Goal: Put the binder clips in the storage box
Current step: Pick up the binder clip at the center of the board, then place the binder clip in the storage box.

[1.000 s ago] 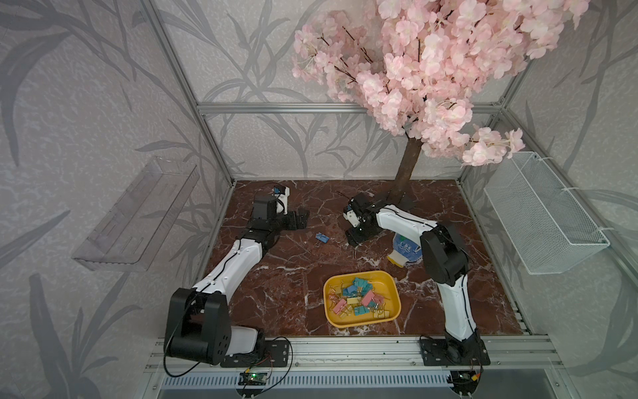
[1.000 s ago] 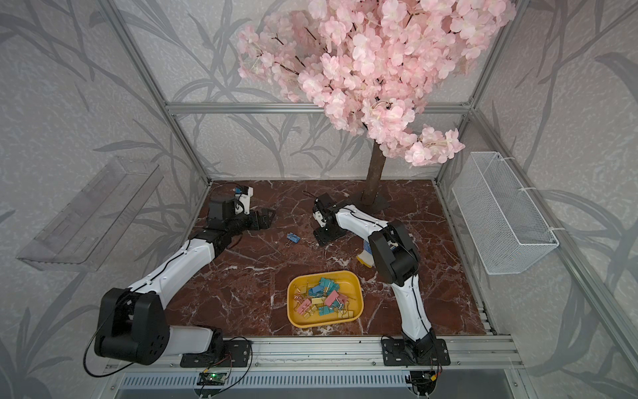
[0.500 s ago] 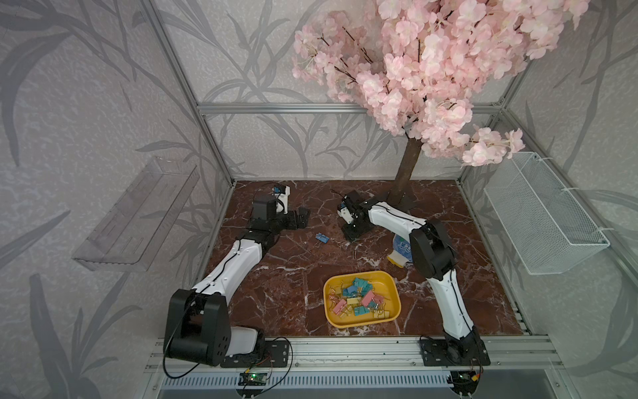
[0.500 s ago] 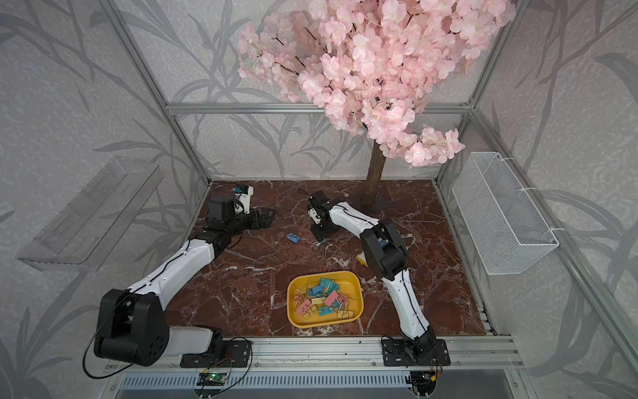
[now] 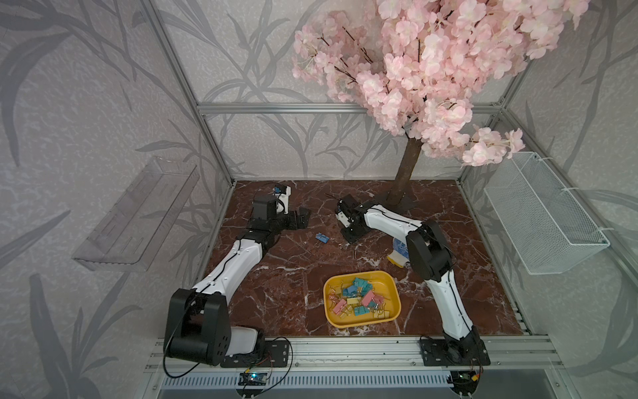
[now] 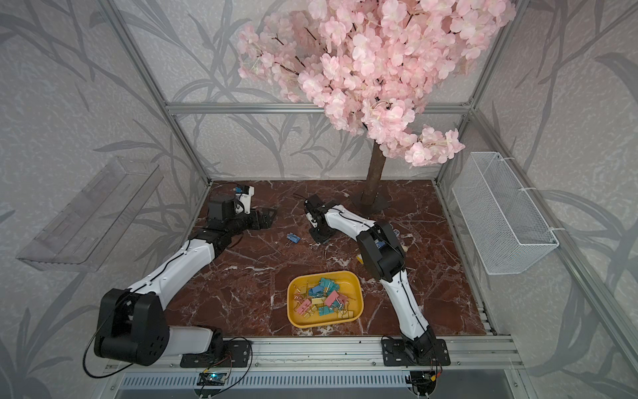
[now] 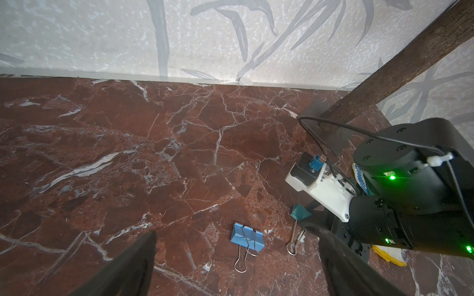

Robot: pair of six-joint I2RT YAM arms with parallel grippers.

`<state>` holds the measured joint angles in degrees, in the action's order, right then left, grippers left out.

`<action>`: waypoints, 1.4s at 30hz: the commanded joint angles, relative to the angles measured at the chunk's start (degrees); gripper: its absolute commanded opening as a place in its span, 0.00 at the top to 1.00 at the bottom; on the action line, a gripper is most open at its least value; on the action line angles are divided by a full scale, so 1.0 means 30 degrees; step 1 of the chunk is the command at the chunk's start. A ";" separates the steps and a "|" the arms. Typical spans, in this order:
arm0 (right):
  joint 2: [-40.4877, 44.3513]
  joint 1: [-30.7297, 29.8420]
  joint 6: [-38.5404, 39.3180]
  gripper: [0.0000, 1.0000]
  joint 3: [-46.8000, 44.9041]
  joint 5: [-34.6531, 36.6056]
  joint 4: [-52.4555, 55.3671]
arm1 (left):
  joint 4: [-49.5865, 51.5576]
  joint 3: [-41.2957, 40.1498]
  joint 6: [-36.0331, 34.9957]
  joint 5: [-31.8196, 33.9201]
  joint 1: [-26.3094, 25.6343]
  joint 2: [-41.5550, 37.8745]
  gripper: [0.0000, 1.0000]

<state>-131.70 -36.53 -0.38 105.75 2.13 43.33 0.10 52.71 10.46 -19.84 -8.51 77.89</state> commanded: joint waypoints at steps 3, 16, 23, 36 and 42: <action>0.2475 -0.0014 -0.0655 0.79 -0.1123 -0.0221 -0.0018 | -0.0452 -0.0111 -0.0174 -0.0437 0.0013 0.0079 0.00; 1.6209 -0.0010 -0.4312 0.81 -1.0528 -0.1898 -0.0440 | -0.0526 -0.0165 0.0385 0.0124 -0.0048 0.0232 0.00; 2.3233 -0.0029 -0.6121 0.81 -1.6233 -0.4358 0.0002 | -0.1178 -0.0182 0.2742 -0.0975 -0.0234 0.0646 0.00; 2.0418 -0.0330 -0.6229 0.75 -2.0406 -0.7755 -0.2538 | -0.1292 -0.2041 1.1858 0.2874 -0.3256 0.1326 0.12; 2.0434 -0.0478 -0.6447 0.44 -2.0107 -0.6884 -0.2534 | -0.1712 -0.2222 1.3450 0.1190 -0.3340 0.2596 0.22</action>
<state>-72.29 -37.58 -19.07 44.60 -19.40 37.04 -4.78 46.33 46.72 -14.76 -18.41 83.99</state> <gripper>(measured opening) 0.537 0.794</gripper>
